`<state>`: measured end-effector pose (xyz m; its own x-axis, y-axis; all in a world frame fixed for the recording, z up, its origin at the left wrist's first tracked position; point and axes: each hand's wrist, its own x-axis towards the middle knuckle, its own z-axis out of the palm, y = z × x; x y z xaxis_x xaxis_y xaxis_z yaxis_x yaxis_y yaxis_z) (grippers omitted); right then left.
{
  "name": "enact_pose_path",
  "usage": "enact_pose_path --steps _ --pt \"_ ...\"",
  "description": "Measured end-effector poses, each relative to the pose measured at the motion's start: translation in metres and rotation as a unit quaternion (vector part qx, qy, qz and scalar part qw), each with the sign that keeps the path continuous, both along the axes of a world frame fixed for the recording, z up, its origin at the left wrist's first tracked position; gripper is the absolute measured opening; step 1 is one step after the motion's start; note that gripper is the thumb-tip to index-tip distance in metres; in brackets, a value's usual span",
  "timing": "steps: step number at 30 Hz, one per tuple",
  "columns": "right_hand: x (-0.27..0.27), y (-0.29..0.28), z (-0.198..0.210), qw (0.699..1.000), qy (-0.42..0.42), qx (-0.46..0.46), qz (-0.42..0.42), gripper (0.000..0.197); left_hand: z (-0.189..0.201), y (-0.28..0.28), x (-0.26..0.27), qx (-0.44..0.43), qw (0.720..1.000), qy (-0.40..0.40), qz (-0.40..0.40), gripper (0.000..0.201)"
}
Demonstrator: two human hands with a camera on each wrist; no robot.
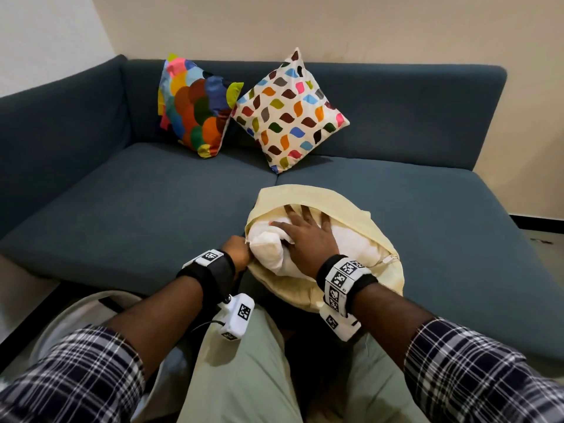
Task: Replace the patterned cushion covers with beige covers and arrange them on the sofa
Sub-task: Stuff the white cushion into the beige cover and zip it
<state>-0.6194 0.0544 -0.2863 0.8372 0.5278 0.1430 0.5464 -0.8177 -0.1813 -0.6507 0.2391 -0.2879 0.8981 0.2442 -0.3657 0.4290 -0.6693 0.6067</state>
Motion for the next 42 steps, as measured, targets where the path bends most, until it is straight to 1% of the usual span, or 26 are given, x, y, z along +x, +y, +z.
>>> enact_pose_path --steps 4,6,10,12,15,17,18,19,20,21,22,23,24,25,26,27,28,29,30,31,33,34,36,38,39,42 --pt "0.005 0.006 -0.003 0.999 -0.01 -0.029 -0.041 0.052 0.01 -0.002 -0.005 0.0 1.0 -0.006 0.017 0.03" --pt "0.008 0.01 -0.005 0.997 -0.003 -0.03 -0.068 0.053 0.014 -0.001 -0.011 -0.004 1.0 -0.012 0.007 0.029" --pt "0.011 0.02 -0.006 0.993 0.005 -0.007 -0.116 0.057 0.024 0.001 -0.032 -0.052 0.998 -0.035 -0.014 0.029" --pt "0.013 0.021 -0.005 0.991 0.0 -0.005 -0.135 0.056 0.033 0.002 -0.043 -0.092 0.995 -0.05 -0.007 0.026" --pt "0.014 0.017 -0.003 0.987 -0.001 -0.025 -0.156 0.057 0.043 0.004 -0.054 -0.2 0.978 -0.047 0.024 0.025" --pt "0.017 0.012 -0.006 0.985 0.014 -0.044 -0.166 0.058 0.046 0.008 -0.056 -0.23 0.972 -0.039 0.032 0.025" --pt "0.017 0.01 -0.008 0.984 0.022 -0.05 -0.169 0.058 0.047 0.011 -0.056 -0.222 0.974 -0.038 0.035 0.025" --pt "0.018 0.008 -0.011 0.984 0.027 -0.051 -0.169 0.059 0.045 0.015 -0.052 -0.195 0.979 -0.041 0.034 0.026" --pt "0.018 0.007 -0.014 0.985 0.031 -0.048 -0.16 0.059 0.042 0.019 -0.049 -0.128 0.99 -0.049 0.019 0.025" --pt "0.017 0.008 -0.016 0.988 0.041 -0.043 -0.14 0.058 0.038 0.024 -0.046 -0.014 0.998 -0.066 -0.007 0.021" --pt "0.017 0.009 -0.019 0.991 0.059 -0.037 -0.115 0.06 0.036 0.024 -0.047 0.108 0.99 -0.081 -0.038 0.01" --pt "0.018 0.011 -0.022 0.992 0.082 -0.033 -0.09 0.065 0.035 0.022 -0.049 0.206 0.971 -0.104 -0.059 0.005" --pt "0.018 0.012 -0.025 0.992 0.101 -0.028 -0.069 0.071 0.031 0.017 -0.052 0.271 0.951 -0.126 -0.083 0.017" --pt "0.018 0.012 -0.026 0.993 0.107 -0.021 -0.051 0.077 0.026 0.011 -0.053 0.309 0.933 -0.142 -0.116 0.023" --pt "0.018 0.01 -0.026 0.993 0.107 -0.011 -0.039 0.079 0.024 0.003 -0.053 0.339 0.917 -0.14 -0.156 0.022" --pt "0.017 0.006 -0.025 0.994 0.103 0.001 -0.028 0.079 0.021 -0.006 -0.051 0.357 0.904 -0.124 -0.199 0.019" --pt "0.014 0.001 -0.022 0.994 0.104 0.019 -0.015 0.077 0.019 -0.012 -0.05 0.36 0.901 -0.097 -0.222 0.015" --pt "0.011 -0.005 -0.019 0.993 0.108 0.045 0.001 0.072 0.016 -0.016 -0.047 0.345 0.909 -0.065 -0.226 0.013" --pt "0.006 -0.012 -0.016 0.992 0.105 0.075 0.018 0.063 0.012 -0.02 -0.045 0.326 0.92 -0.036 -0.216 0.016" --pt "-0.001 -0.02 -0.013 0.99 0.085 0.105 0.039 0.05 0.007 -0.021 -0.042 0.307 0.93 -0.028 -0.202 0.019" --pt "-0.016 -0.038 -0.008 0.986 0.028 0.143 0.082 0.019 -0.003 -0.022 -0.037 0.278 0.941 -0.06 -0.184 0.02" --pt "-0.021 -0.048 -0.008 0.986 0.023 0.134 0.095 0.01 -0.006 -0.021 -0.037 0.265 0.944 -0.073 -0.181 0.024" --pt "-0.032 -0.068 -0.012 0.992 0.08 0.056 0.084 0.011 -0.011 -0.017 -0.037 0.261 0.946 -0.071 -0.18 0.045" --pt "-0.035 -0.086 -0.019 0.987 0.151 -0.046 0.042 0.016 -0.012 -0.013 -0.037 0.274 0.944 -0.061 -0.174 0.066" --pt "-0.033 -0.091 -0.022 0.983 0.165 -0.074 0.02 0.021 -0.012 -0.012 -0.037 0.276 0.944 -0.061 -0.171 0.071" --pt "-0.025 -0.091 -0.03 0.978 0.181 -0.099 -0.012 0.04 -0.005 -0.016 -0.037 0.26 0.948 -0.069 -0.168 0.077"
